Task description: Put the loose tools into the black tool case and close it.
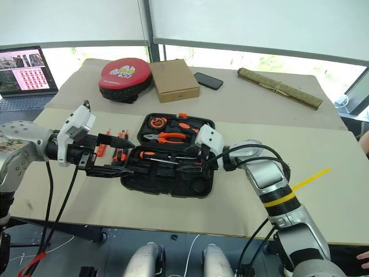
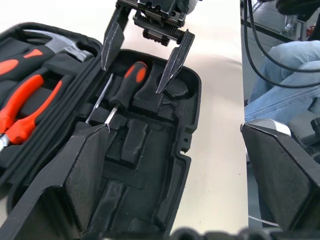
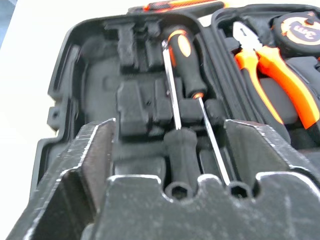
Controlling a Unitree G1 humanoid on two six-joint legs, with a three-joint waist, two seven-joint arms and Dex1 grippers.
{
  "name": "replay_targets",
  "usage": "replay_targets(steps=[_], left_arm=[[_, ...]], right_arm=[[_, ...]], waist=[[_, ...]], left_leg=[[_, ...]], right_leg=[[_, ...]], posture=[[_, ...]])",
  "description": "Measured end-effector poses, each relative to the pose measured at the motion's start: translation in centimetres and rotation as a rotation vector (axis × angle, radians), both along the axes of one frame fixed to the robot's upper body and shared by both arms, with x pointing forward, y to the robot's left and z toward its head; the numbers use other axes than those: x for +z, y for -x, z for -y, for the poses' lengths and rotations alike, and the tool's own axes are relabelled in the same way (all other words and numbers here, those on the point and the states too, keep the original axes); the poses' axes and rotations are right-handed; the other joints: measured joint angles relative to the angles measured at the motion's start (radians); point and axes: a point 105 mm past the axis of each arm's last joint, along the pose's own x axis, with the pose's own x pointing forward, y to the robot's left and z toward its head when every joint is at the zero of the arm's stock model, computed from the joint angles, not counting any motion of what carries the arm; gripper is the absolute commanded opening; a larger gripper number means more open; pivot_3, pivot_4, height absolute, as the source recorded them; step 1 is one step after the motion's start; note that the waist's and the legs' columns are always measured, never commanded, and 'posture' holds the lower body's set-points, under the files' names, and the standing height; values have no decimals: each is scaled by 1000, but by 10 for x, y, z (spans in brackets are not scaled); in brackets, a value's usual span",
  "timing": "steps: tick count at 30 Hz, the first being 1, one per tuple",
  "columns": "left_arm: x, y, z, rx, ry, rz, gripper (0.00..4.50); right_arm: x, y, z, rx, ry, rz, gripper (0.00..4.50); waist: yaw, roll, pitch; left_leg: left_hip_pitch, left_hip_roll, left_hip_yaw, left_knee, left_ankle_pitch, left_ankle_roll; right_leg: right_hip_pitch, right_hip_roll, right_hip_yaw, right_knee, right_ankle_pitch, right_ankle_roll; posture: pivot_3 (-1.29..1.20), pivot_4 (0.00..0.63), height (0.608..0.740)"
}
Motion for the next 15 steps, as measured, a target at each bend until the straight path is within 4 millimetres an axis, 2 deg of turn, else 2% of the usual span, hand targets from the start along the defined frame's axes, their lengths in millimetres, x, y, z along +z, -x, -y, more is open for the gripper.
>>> replay_targets(steps=[8,9,15], left_arm=[[-3,-3,1,-3,2,-8,4500],[-3,-3,1,-3,2,-5,4500],[-3,-6,0,4,1,-1,4500]], right_arm=[[-7,-6,-4,-58,-1,-10,153],[-8,-7,-4,-61,6,-13,26],[-18,-9,-7,-67,87,27,26]], waist=[[-2,0,0],[-2,0,0],[-3,0,0]], left_leg=[[0,0,0,0,0,0],[0,0,0,0,0,0],[1,0,0,0,0,0]], right_leg=[[0,0,0,0,0,0],[0,0,0,0,0,0],[0,0,0,0,0,0]], posture=[[0,150,740],[0,150,740],[0,150,740]])
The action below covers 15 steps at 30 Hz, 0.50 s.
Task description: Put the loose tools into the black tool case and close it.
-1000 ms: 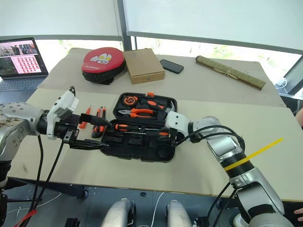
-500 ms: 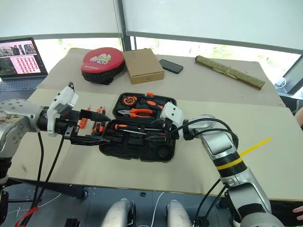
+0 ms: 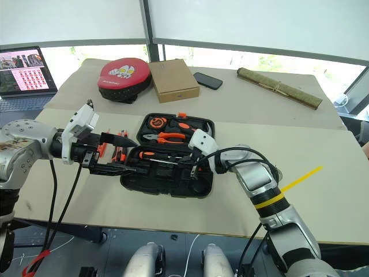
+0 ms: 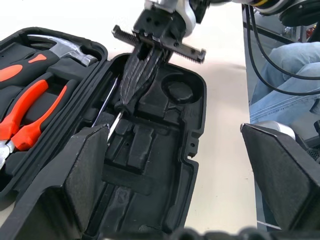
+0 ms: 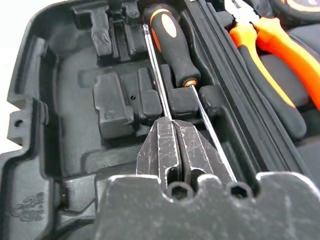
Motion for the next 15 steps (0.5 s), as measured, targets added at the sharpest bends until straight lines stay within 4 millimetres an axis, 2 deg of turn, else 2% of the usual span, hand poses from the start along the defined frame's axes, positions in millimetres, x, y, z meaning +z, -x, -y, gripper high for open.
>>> replay_targets(steps=[5,10,15], left_arm=[[-1,0,2,-8,-3,10,4500],[-1,-1,2,-8,-3,12,4500],[-5,-2,-1,20,-3,9,4500]], right_arm=[[-2,-3,-6,-12,56,44,26],[-1,3,-7,7,80,60,26],[7,8,-9,-8,15,-17,26]], waist=[[0,0,0],[0,0,0],[0,0,0]], left_leg=[[1,0,0,0,0,0],[1,0,0,0,0,0],[0,0,0,-1,0,0]], right_leg=[[0,0,0,0,0,0],[0,0,0,0,0,0],[0,0,0,0,0,0]], posture=[[0,150,740],[0,150,740],[0,150,740]])
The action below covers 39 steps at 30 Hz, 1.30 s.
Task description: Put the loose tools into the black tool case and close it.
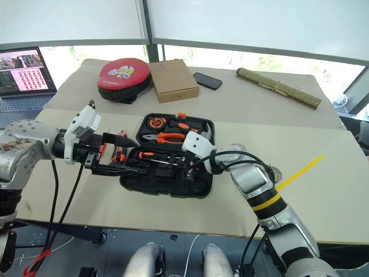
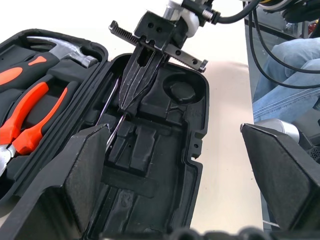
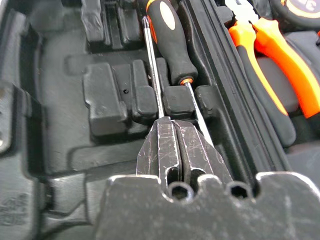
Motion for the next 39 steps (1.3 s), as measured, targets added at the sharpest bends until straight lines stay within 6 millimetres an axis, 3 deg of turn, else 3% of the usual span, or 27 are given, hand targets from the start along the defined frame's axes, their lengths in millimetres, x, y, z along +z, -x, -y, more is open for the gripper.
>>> replay_targets(steps=[2,5,8,13,15,19,20,24,32,39], left_arm=[[-2,-1,-3,30,5,1,4500],[-11,-1,-19,154,23,-5,4500],[-24,8,-53,365,27,-25,4500],[-47,43,-120,775,-1,-53,4500],[-52,54,-138,892,-18,-56,4500],[-62,71,-157,1038,-47,-81,4500],[-63,70,-158,1058,-53,-89,4500],[-58,43,-150,1082,-60,-92,4500],[-22,-66,-119,1182,-60,-235,4500],[-59,-97,-114,1206,-187,-339,4500]], right_arm=[[13,-1,2,-14,-60,-11,26],[55,-1,19,-35,-176,53,26],[86,14,45,-15,-236,98,776],[78,54,65,92,-240,-11,2440],[82,62,67,119,-247,-19,3144],[97,76,65,175,-286,3,4448],[99,78,64,178,-294,4,4448],[102,84,61,185,-308,9,4448],[99,89,58,112,-334,42,4448],[97,90,61,45,-349,58,4448]], waist=[[0,0,0],[0,1,1],[0,1,1],[-5,0,1],[-3,0,1],[3,0,1],[7,-1,1],[26,-4,1],[20,-10,1],[1,-11,2]], left_leg=[[0,0,0,0,0,0],[-1,0,0,-1,0,0],[0,0,0,-4,0,0],[4,1,1,-9,0,-1],[4,1,1,-9,0,-2],[6,1,1,-9,1,-3],[6,1,1,-9,1,-3],[6,0,0,-9,1,-4],[3,-4,-2,-9,2,-4],[2,-3,-3,-14,1,-4]], right_leg=[[0,0,0,0,0,0],[-1,0,0,0,0,0],[-1,-1,0,-2,0,0],[-1,-2,0,-2,-1,-2],[-1,-2,-1,-2,-1,-3],[0,-3,-1,-2,-1,-4],[0,-3,-2,-2,-1,-4],[0,-3,-3,-4,-1,-4],[0,-2,0,-3,1,-1],[-2,-1,-2,-3,0,-2]], posture=[[0,150,740],[0,150,740],[0,150,740],[0,150,740],[0,150,740],[0,150,740],[0,150,740],[0,150,740],[0,150,740],[0,150,740]])
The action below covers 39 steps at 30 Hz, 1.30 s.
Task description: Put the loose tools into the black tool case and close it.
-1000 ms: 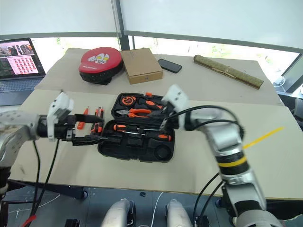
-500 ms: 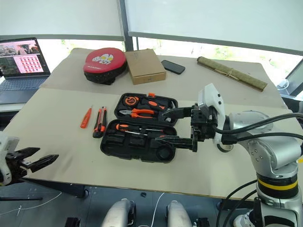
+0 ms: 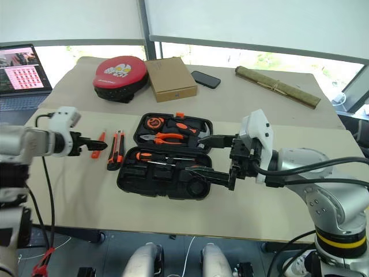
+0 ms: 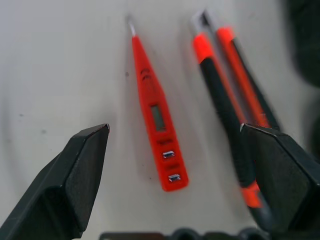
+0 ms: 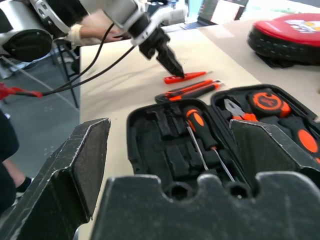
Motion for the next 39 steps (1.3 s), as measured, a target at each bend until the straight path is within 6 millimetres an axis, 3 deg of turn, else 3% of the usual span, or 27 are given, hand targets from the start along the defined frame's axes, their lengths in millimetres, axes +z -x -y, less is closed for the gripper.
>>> replay_targets(steps=[2,6,14,15,21,23,27,29,33,39], left_arm=[[-1,-10,2,-5,-11,-11,4500],[-2,-20,8,-41,-9,-18,3539],[-6,-27,4,-55,-9,-18,551],[-6,-27,4,-58,-6,-16,433],[-4,-30,1,-103,-26,24,432],[7,-31,4,-192,-47,71,432],[58,-20,40,-584,-85,207,432],[73,1,72,-884,-118,237,432],[62,35,123,-1317,-170,164,432],[26,43,147,-1521,-246,57,432]], right_arm=[[-2,3,-1,-7,-2,-6,4448],[-2,3,0,-32,-10,-4,4500],[-4,8,-2,-47,-13,-7,4500],[-4,8,-1,-51,-9,-7,4500],[-2,9,3,-59,8,-8,4500],[-4,10,8,-72,25,-16,4500],[-10,16,12,-76,38,-46,4500],[-16,20,15,-98,51,-63,4500],[-23,25,17,-131,47,-94,4500],[-27,28,18,-172,46,-97,4500]], waist=[[4,0,0],[6,0,0],[18,0,0],[19,0,0],[20,0,0],[20,-2,1],[23,-3,2],[24,-3,2],[24,-3,2],[13,-3,2]], left_leg=[[0,0,0,0,0,0],[0,-1,1,0,0,0],[0,-1,0,0,0,0],[0,-1,0,0,0,0],[0,-1,0,1,0,0],[-1,-1,0,1,0,0],[-3,0,0,1,0,0],[-3,0,0,1,0,0],[-2,0,0,3,0,0],[-1,0,-1,4,0,0]], right_leg=[[1,0,0,-1,0,0],[1,-1,0,-1,0,0],[2,-1,0,-1,0,1],[2,-1,0,-1,0,1],[1,-1,0,0,0,1],[1,-1,0,-1,0,1],[1,-2,-1,-3,0,1],[2,-2,-1,-5,0,1],[3,-2,-1,-3,0,1],[3,0,1,0,0,1]], posture=[[0,150,740],[0,150,740],[0,150,740],[0,150,740],[0,150,740],[0,150,740],[0,150,740],[0,150,740],[0,150,740],[0,150,740]])
